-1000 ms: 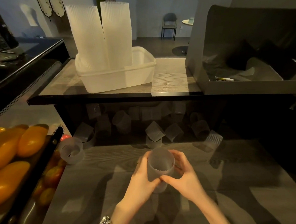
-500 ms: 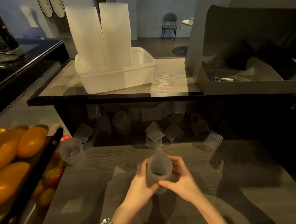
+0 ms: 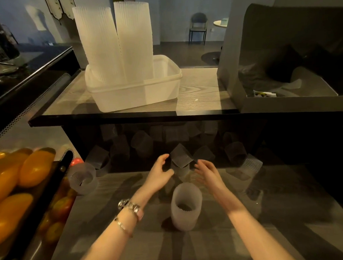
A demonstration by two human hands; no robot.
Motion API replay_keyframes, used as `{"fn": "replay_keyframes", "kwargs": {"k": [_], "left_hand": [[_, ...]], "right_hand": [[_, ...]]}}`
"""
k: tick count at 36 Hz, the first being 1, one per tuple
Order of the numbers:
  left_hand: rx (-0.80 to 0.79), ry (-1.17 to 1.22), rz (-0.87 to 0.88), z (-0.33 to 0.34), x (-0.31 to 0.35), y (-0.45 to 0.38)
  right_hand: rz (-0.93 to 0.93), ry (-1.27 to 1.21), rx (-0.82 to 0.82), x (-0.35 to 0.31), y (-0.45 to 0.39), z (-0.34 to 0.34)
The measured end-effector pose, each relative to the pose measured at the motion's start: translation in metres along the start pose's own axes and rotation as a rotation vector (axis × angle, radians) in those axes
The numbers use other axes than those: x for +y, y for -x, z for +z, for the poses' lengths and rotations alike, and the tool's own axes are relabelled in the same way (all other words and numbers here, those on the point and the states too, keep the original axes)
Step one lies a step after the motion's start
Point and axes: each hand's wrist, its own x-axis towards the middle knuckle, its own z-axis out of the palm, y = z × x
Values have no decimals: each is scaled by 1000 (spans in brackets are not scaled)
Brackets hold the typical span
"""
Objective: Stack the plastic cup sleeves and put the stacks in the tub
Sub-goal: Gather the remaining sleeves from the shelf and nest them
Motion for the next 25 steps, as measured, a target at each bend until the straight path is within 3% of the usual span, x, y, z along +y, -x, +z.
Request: {"fn": "replay_keyframes", "kwargs": {"k": [7,12,19,25], "left_hand": [[-48,-93,-140,7,10,-48],[-81,-117,-186,11,12,-59],[14,-103,-90,13,10,-52],[25,43,63,6,-4,-29]], "right_hand": [[178,35,92,-9,-38,20],[241,40,26,-7,-47,22],[134,-11,-14,-10,-43,24],[119,0,-125,-15,-26,21]]}}
